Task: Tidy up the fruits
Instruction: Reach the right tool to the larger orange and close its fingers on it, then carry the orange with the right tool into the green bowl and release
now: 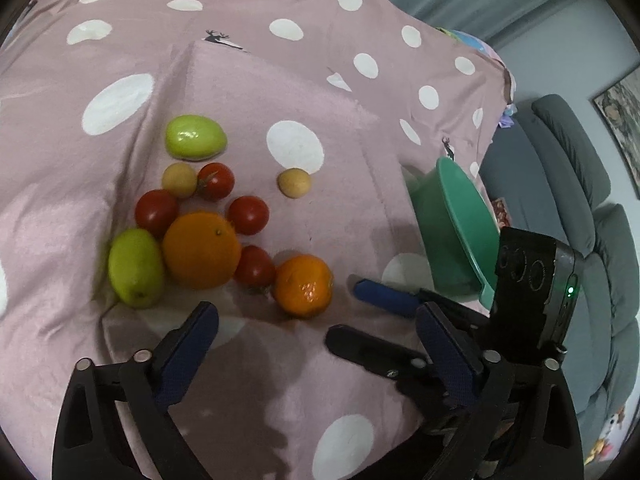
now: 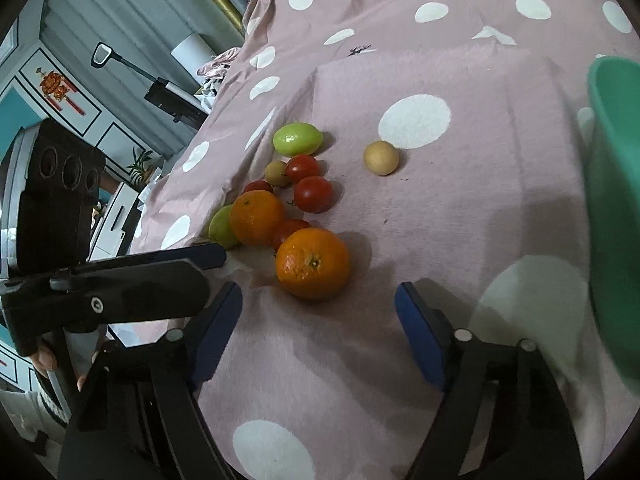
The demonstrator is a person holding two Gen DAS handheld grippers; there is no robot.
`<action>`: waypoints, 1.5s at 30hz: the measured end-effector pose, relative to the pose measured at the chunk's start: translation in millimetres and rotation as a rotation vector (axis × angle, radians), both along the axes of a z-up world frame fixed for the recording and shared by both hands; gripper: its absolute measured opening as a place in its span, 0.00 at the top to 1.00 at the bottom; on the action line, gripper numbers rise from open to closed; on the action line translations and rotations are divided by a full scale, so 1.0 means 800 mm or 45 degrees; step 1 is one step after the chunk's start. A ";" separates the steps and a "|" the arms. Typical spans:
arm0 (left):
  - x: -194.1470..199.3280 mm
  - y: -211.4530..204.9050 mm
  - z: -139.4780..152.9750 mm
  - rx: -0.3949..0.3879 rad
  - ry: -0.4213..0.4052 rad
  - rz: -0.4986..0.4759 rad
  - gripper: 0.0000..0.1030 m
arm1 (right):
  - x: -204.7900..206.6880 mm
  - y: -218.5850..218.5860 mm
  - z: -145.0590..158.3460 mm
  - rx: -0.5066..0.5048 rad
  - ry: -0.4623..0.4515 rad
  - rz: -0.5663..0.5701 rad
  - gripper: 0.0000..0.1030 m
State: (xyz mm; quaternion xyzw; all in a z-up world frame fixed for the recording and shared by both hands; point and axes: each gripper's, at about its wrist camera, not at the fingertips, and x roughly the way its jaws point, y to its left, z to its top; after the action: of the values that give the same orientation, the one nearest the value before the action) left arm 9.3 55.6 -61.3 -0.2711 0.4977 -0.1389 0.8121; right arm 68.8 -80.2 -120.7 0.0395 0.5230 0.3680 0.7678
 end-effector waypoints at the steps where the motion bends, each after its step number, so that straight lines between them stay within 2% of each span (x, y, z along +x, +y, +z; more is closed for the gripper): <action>1: 0.002 -0.001 -0.002 -0.007 0.010 -0.003 0.15 | 0.002 0.002 -0.002 0.009 0.008 0.006 0.27; 2: 0.004 -0.001 -0.005 -0.013 0.024 -0.006 0.19 | 0.003 0.002 -0.003 0.018 0.016 0.009 0.28; 5: 0.011 -0.004 -0.011 -0.018 0.050 -0.008 0.20 | 0.008 0.003 -0.007 0.026 0.030 0.011 0.29; 7: 0.015 -0.005 -0.013 -0.020 0.065 -0.010 0.23 | 0.010 0.005 -0.010 0.028 0.041 0.022 0.32; 9: 0.019 -0.007 -0.017 -0.025 0.089 -0.016 0.33 | 0.012 0.007 -0.012 0.021 0.053 0.034 0.35; 13: 0.022 -0.008 -0.022 -0.024 0.111 -0.017 0.37 | 0.015 0.011 -0.013 0.021 0.053 0.053 0.37; 17: 0.024 -0.008 -0.024 -0.033 0.128 -0.027 0.43 | 0.016 0.017 -0.014 0.009 0.058 0.092 0.46; 20: 0.027 -0.008 -0.025 -0.038 0.142 -0.029 0.43 | 0.020 0.020 -0.016 0.024 0.088 0.116 0.50; 24: 0.029 -0.009 -0.028 -0.039 0.147 -0.024 0.46 | 0.020 0.024 -0.018 0.007 0.074 0.131 0.58; 31: 0.020 -0.009 -0.020 -0.032 0.119 -0.031 0.50 | 0.013 0.022 -0.011 0.013 0.039 0.121 0.57; 35: 0.010 -0.016 -0.002 -0.008 0.069 -0.049 0.51 | -0.002 0.021 0.007 -0.011 -0.040 0.121 0.57; 45: -0.002 -0.039 0.042 0.038 -0.053 -0.104 0.51 | -0.023 0.002 0.052 0.024 -0.174 0.066 0.57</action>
State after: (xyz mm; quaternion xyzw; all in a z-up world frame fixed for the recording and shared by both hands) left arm 8.1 24.7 -27.3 -0.2353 0.4935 -0.1701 0.8199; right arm 50.3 -79.0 -79.4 0.0081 0.4666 0.3944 0.7916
